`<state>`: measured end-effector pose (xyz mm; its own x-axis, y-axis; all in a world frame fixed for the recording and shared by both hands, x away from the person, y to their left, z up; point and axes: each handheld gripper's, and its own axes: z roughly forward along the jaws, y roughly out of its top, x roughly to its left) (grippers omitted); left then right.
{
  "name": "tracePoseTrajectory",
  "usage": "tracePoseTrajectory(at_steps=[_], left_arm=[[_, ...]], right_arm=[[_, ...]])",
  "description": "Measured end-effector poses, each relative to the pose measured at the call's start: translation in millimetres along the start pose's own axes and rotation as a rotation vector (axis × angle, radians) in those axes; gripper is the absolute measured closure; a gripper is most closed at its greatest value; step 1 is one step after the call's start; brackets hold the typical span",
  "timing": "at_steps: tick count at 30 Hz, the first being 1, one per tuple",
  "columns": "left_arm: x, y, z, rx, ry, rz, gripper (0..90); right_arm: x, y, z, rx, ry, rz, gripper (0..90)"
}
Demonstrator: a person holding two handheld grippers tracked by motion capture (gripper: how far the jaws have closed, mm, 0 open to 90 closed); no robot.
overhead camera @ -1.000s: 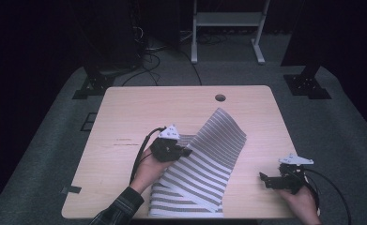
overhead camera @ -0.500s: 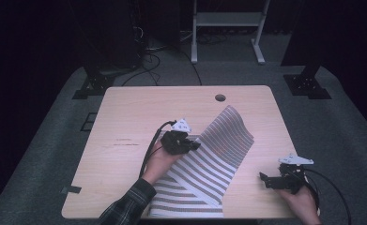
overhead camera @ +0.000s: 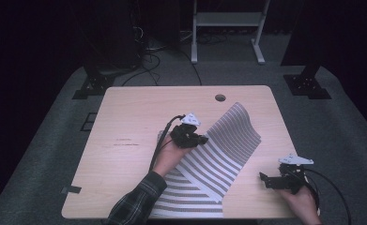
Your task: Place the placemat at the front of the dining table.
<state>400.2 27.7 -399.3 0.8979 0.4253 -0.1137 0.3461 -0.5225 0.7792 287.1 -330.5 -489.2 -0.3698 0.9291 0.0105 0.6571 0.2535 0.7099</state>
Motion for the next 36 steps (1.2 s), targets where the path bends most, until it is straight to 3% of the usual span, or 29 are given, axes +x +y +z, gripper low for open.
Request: tracePoseTrajectory(at_steps=[19,36], left_arm=[[1.2,30.4,42.8,0.026,-0.006,0.004,88.5],[5.1,35.7,74.5,0.033,-0.017,-0.025,88.2]], right_arm=[[0.1,0.0,-0.1,0.001,0.000,0.002,0.0],[0.1,0.0,-0.1,0.001,0.000,0.002,0.0]])
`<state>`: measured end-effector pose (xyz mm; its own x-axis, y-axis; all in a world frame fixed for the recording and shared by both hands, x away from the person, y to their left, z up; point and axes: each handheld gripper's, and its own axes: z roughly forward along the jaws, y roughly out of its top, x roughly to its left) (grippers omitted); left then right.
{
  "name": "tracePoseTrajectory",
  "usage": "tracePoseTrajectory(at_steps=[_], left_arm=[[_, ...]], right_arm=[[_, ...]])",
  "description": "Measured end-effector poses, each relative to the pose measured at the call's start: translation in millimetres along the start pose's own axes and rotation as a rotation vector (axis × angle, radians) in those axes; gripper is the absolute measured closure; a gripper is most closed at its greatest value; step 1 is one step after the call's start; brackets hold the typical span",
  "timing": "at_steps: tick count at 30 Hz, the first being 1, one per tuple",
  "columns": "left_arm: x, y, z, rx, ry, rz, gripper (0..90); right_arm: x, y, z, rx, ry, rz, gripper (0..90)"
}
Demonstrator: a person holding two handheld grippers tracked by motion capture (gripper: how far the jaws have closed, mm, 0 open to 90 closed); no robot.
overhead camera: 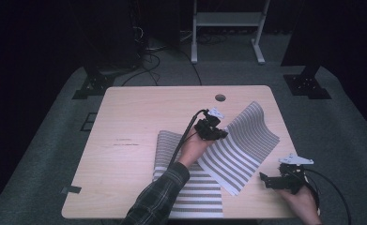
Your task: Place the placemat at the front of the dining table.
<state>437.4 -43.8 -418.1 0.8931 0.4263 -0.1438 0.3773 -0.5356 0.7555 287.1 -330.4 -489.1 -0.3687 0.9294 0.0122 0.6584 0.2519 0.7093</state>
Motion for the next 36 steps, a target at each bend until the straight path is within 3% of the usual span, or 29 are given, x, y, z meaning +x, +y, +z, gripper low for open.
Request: tracePoseTrajectory(at_steps=[5,9,20,25,36], left_arm=[[0.9,-2.2,5.5,0.000,0.003,-0.008,86.2],[1.8,-2.2,5.4,0.004,0.033,0.010,77.9],[8.4,-5.2,0.8,-0.003,0.087,0.001,58.0],[11.6,-5.6,-3.7,-0.014,0.119,-0.002,43.9],[17.1,-8.2,-21.1,-0.028,0.126,0.002,18.1]], right_arm=[[0.0,-0.1,0.1,-0.001,0.000,0.000,0.0],[0.1,0.0,0.1,-0.001,0.000,0.001,0.0],[0.0,-0.1,0.1,-0.001,0.000,0.000,0.0],[0.0,0.0,0.0,0.000,0.000,-0.001,0.0],[0.0,0.0,0.0,0.000,0.000,-0.001,0.0]])
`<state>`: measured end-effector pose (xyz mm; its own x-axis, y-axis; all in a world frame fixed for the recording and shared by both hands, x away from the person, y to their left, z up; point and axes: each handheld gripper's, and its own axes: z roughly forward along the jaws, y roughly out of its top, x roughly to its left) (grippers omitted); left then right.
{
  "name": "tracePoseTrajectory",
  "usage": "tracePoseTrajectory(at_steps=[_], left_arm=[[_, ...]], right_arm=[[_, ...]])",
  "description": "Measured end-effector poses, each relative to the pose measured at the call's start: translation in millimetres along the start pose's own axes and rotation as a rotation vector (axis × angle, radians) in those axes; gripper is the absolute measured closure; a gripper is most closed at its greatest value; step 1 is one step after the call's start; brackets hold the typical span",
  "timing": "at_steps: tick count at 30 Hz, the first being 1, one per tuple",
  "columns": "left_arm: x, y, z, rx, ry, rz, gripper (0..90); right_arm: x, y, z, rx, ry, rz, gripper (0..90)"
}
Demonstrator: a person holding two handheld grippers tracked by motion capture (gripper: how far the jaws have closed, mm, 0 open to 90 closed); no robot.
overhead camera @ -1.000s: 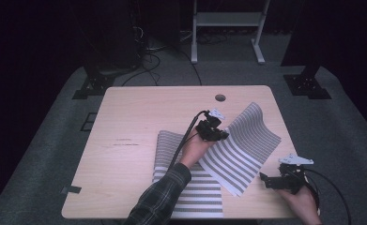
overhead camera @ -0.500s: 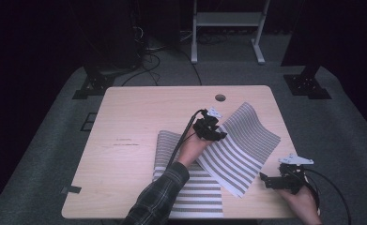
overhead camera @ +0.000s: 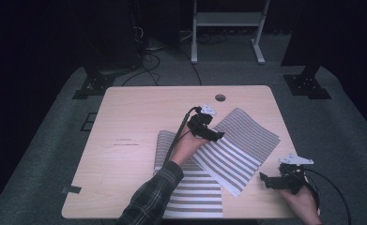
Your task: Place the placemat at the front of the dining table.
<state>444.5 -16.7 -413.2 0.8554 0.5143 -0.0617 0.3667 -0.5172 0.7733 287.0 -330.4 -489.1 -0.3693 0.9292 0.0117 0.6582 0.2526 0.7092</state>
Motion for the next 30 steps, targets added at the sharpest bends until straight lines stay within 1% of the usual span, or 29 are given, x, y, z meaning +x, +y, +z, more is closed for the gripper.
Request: tracePoseTrajectory(at_steps=[1,3,6,7,8,9,11,14,17,23,28,30], left_arm=[[0.4,-0.8,-1.8,-0.002,0.002,-0.006,15.7],[1.6,-3.8,-6.0,-0.004,-0.004,-0.001,11.4],[2.8,-9.1,-12.6,-0.001,0.011,0.004,6.6],[3.3,-10.6,-14.8,0.009,0.021,0.004,3.3],[4.0,-12.3,-17.2,0.012,0.022,0.005,1.7],[4.4,-14.2,-19.6,0.009,0.020,0.005,1.6],[5.4,-17.2,-24.5,0.012,0.030,0.001,0.0],[7.5,-21.7,-32.8,0.004,0.031,0.006,0.0],[9.7,-26.0,-41.2,0.007,0.035,0.008,0.0],[12.1,-34.5,-57.3,0.004,0.051,0.009,0.0],[13.4,-42.9,-70.1,-0.011,0.059,0.001,0.0],[13.5,-46.2,-75.7,-0.015,0.064,0.008,0.0]], right_arm=[[0.0,0.0,0.0,0.000,0.000,0.000,0.0],[0.0,0.0,0.0,0.000,0.000,0.000,0.0],[0.0,0.0,0.0,0.000,0.000,0.000,0.0],[0.0,0.0,0.0,0.000,0.000,0.000,0.0],[0.0,0.0,0.0,0.000,0.000,0.000,0.0],[0.0,0.0,0.0,0.000,0.000,0.000,0.0],[0.0,0.0,0.0,0.000,0.000,0.000,0.0],[0.0,0.0,0.0,0.000,0.000,0.000,0.0],[0.0,0.0,0.0,0.000,0.000,0.000,0.0],[0.0,0.0,0.0,0.000,0.000,0.000,0.0],[0.0,0.0,0.0,0.000,0.000,0.000,0.0],[0.0,0.0,0.0,0.001,0.000,0.000,0.0]])
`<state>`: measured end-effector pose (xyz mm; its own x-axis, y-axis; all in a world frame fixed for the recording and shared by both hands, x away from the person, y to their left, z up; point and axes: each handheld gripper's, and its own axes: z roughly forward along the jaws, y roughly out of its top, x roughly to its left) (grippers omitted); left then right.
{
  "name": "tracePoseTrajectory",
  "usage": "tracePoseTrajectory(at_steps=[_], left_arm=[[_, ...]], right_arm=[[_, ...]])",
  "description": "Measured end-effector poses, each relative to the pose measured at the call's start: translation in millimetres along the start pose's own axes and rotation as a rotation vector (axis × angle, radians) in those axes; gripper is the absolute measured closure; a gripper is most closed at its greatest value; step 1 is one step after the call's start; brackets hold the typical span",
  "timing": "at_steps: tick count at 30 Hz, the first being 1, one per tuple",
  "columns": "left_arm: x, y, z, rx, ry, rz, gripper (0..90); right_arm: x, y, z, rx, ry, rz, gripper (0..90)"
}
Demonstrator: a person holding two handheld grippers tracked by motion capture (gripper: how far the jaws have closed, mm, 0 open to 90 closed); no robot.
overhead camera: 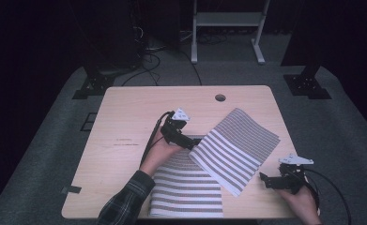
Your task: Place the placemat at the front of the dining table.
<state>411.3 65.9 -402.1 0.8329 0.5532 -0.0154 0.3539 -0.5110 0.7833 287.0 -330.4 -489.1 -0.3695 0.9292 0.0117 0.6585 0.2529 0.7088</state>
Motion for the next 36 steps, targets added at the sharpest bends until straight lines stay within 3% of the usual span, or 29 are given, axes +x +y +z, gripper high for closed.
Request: tracePoseTrajectory(at_steps=[13,30,33,36], left_arm=[[-0.9,-21.1,-28.6,-0.010,0.009,0.011,0.0],[0.9,-71.5,-67.3,-0.002,0.053,0.000,0.0],[3.5,-81.3,-73.8,0.001,0.067,-0.003,0.0],[4.5,-89.7,-79.4,0.002,0.075,-0.015,0.0]], right_arm=[[0.0,0.0,0.0,-0.001,0.000,0.000,0.0],[0.0,0.1,-0.7,0.005,0.003,-0.004,0.0],[0.9,1.5,-4.2,0.004,0.017,-0.010,11.9],[0.7,3.1,-6.4,0.004,0.031,-0.001,13.8]])
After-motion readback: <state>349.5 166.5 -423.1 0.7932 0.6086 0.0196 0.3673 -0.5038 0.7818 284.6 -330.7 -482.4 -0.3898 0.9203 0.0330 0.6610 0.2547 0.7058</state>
